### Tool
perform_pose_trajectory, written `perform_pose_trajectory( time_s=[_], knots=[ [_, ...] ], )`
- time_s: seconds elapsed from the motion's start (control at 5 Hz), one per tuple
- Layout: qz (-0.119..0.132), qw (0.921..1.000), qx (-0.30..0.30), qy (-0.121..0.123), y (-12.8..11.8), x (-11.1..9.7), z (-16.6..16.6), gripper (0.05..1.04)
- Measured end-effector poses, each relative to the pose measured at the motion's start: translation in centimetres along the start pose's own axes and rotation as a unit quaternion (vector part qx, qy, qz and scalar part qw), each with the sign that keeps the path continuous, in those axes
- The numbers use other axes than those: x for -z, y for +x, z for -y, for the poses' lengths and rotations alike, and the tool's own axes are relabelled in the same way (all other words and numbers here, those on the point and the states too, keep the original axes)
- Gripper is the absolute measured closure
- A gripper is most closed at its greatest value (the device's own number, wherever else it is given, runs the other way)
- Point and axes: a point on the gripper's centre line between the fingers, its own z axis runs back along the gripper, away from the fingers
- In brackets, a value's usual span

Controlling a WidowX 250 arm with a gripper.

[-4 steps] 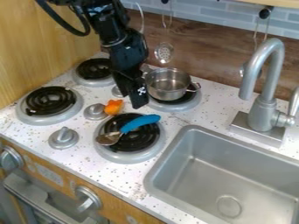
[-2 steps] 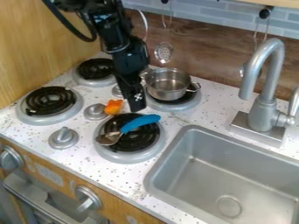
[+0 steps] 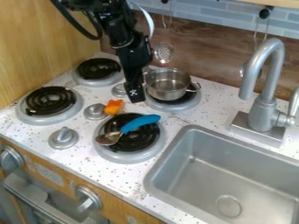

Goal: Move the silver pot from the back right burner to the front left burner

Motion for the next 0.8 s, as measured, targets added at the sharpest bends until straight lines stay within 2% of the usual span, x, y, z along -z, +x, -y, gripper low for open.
perform_pose_trajectory(
  time_s=[0.2,0.4,0.6,0.8],
  knots=[
    [0.009,0.9986,0.051,-0.007,1.1,1.5,-0.5,0.089],
    [0.022,0.9952,0.096,0.002,2.0,2.9,-1.1,0.089],
    [0.013,0.9924,0.122,0.004,2.7,4.8,-1.0,0.089],
    [0.009,0.9901,0.137,0.032,3.0,5.2,-2.3,0.089]
  ],
)
